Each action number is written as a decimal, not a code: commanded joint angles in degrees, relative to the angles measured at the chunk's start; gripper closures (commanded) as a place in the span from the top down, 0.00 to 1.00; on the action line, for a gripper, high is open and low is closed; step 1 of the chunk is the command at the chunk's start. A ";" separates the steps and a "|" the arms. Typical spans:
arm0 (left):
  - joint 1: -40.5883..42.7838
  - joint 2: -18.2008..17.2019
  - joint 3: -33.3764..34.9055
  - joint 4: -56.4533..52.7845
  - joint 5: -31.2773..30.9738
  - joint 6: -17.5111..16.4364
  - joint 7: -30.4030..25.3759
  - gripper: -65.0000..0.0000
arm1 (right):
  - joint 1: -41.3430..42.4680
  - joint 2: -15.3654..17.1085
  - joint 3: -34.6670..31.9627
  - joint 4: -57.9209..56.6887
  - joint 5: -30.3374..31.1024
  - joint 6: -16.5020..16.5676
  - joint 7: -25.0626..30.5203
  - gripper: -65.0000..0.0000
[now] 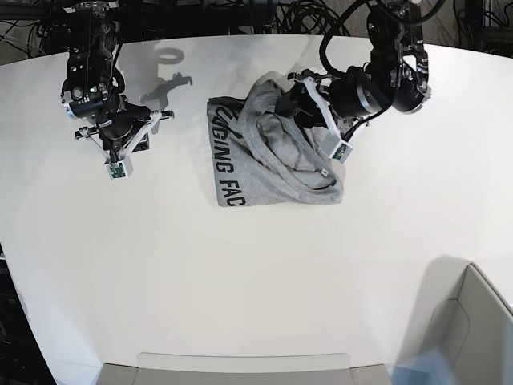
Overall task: Fold the T-shirt properly
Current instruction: 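Press and tuck the bundled fabric with the left gripper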
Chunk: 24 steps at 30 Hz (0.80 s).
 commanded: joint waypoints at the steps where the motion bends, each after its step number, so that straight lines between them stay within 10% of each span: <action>1: -0.41 0.25 -0.12 0.89 -1.32 0.34 -0.55 0.47 | 0.69 0.44 0.16 0.74 0.11 0.29 1.10 0.13; 6: -0.49 2.80 -0.03 0.19 -0.79 1.22 -0.55 0.47 | 0.77 0.88 0.16 0.74 0.02 0.29 1.10 0.13; 12: -1.20 2.80 3.05 -3.07 -1.14 12.12 -0.55 0.47 | 0.77 1.05 0.33 0.74 0.02 0.29 1.10 0.13; 24: -2.52 2.89 3.23 -3.95 -1.05 12.56 -0.77 0.39 | 0.77 2.20 0.33 0.74 0.02 0.29 1.10 0.13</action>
